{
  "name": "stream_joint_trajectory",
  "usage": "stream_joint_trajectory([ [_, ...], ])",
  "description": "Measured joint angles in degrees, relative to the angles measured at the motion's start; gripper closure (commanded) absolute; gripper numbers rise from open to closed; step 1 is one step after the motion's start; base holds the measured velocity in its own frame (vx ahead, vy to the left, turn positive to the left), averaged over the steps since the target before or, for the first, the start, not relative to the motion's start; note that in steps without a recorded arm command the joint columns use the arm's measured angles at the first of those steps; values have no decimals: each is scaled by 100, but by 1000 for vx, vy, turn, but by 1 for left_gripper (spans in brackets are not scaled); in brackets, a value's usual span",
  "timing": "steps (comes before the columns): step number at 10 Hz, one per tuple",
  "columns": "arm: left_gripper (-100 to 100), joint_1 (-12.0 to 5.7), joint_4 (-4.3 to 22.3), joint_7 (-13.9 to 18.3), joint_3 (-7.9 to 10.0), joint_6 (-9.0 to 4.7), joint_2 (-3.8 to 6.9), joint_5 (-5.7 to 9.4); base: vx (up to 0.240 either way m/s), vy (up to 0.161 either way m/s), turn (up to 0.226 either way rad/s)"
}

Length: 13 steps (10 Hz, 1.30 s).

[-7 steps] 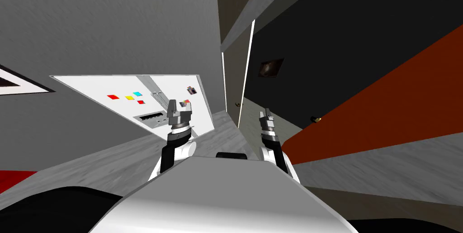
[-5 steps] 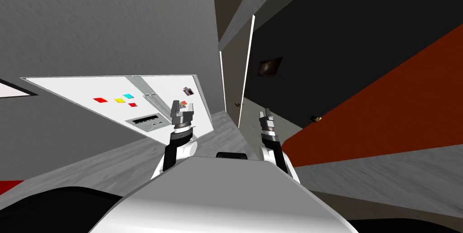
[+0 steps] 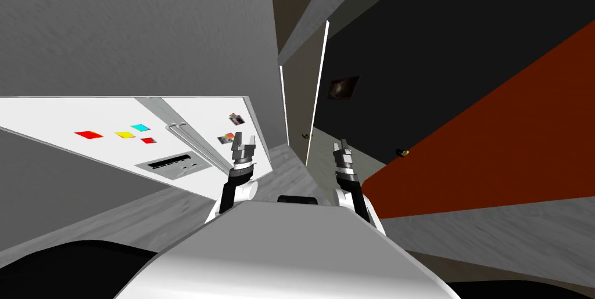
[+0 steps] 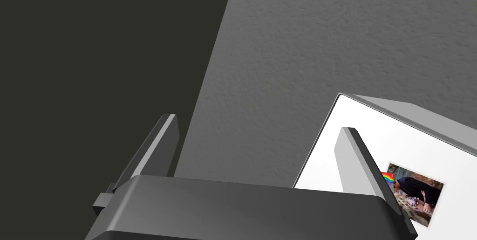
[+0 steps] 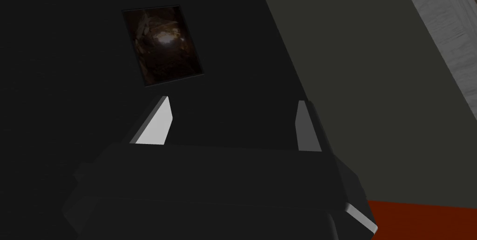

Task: Push the door open

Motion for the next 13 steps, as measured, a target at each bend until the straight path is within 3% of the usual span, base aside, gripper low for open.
stream_joint_trajectory([
  [3, -100, -113, 458, 59, -124, -125, 64, -23, 91, 34, -83],
  [9, -100, -383, 1208, 117, -461, -123, 123, -109, 90, 52, -107],
  [13, -100, -537, 1898, 197, -700, -282, 191, -159, 84, 58, -115],
])
